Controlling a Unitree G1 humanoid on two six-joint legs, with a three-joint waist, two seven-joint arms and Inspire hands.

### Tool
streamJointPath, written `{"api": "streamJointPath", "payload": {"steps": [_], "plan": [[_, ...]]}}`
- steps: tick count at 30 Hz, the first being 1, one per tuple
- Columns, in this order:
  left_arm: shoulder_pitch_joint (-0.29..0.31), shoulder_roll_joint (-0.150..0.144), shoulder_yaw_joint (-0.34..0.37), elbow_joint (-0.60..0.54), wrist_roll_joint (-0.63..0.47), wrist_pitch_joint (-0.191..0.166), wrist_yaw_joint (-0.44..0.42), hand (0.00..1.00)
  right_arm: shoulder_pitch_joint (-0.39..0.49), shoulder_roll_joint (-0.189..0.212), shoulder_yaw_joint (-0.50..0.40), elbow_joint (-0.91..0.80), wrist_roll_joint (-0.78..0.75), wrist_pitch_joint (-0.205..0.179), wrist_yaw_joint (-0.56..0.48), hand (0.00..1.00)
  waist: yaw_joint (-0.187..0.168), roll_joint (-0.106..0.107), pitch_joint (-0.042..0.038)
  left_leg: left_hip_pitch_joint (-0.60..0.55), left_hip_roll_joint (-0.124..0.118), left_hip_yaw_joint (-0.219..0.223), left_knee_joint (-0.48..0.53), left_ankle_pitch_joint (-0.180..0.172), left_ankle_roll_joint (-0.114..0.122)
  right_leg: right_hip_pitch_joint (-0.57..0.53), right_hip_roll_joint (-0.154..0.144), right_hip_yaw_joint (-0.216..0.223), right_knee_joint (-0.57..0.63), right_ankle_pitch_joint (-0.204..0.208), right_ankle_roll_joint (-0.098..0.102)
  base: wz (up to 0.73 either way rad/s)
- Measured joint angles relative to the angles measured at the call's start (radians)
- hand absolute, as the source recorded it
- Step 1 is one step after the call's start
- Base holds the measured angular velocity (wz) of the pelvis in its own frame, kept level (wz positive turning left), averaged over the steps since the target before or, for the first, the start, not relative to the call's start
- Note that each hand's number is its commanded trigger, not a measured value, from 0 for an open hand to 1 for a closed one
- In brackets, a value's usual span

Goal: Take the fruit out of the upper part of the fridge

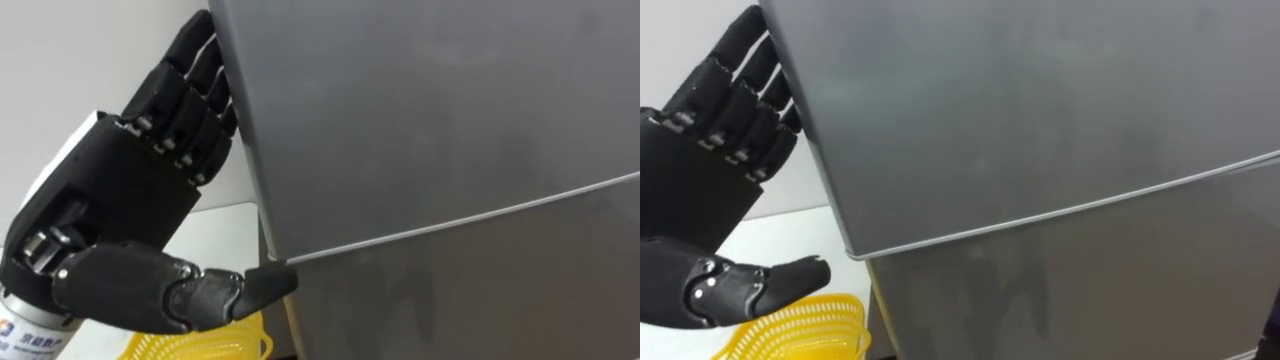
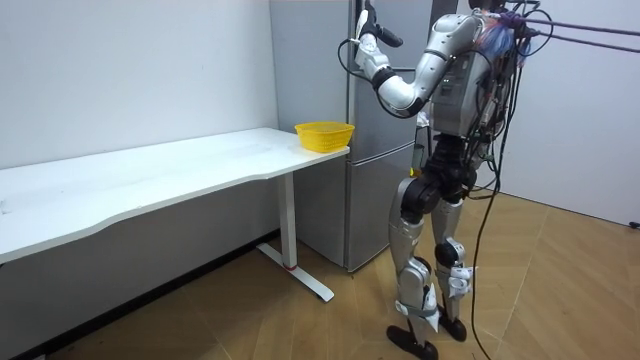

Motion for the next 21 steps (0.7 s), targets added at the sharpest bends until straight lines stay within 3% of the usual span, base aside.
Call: {"api": "streamJointPath", "payload": {"steps": [2, 3, 4, 5, 21], "plan": [[0.0, 0.0, -0.002, 0.0, 0.0, 0.001, 0.0, 0.0, -0.004, -0.006, 0.018, -0.001, -0.001, 0.0, 0.0, 0.0, 0.0, 0.001, 0.0001, 0.001, 0.0, -0.001, 0.0, 0.0, 0.0, 0.0, -0.001, -0.005, 0.0, 0.0, 0.0, 0.05], [0.0, 0.0, -0.003, 0.0, 0.0, 0.002, 0.0, 0.22, -0.004, -0.007, 0.018, -0.001, -0.001, 0.0, 0.0, 0.0, 0.0, 0.002, 0.0003, 0.001, 0.0, -0.001, 0.0, 0.0, 0.0, 0.0, -0.001, -0.006, 0.0, 0.0, 0.0, 0.07], [0.0, 0.0, -0.005, 0.0, 0.0, 0.002, 0.0, 0.36, -0.004, -0.007, 0.018, -0.001, -0.001, 0.001, 0.0, 0.0, 0.0, 0.002, 0.0005, 0.001, 0.0, -0.001, 0.0, 0.0, 0.0, 0.0, -0.001, -0.008, -0.001, 0.0, 0.0, 0.06], [0.0, 0.0, -0.006, 0.0, 0.0, 0.002, 0.0, 1.0, -0.003, -0.008, 0.019, -0.001, -0.001, 0.001, 0.0, 0.0, 0.0, 0.003, 0.0007, 0.001, 0.0, -0.001, 0.0, 0.0, 0.0, 0.0, -0.001, -0.01, -0.002, -0.001, 0.0, 0.06], [0.0, -0.02, 0.002, 0.02, -0.037, 0.005, 0.031, 1.0, -0.002, -0.015, 0.019, -0.001, -0.009, 0.021, -0.004, 0.0, 0.0, 0.002, 0.0004, 0.002, -0.003, 0.003, 0.001, 0.002, 0.003, 0.004, -0.007, -0.02, 0.0, -0.002, 0.003, 0.02]]}}
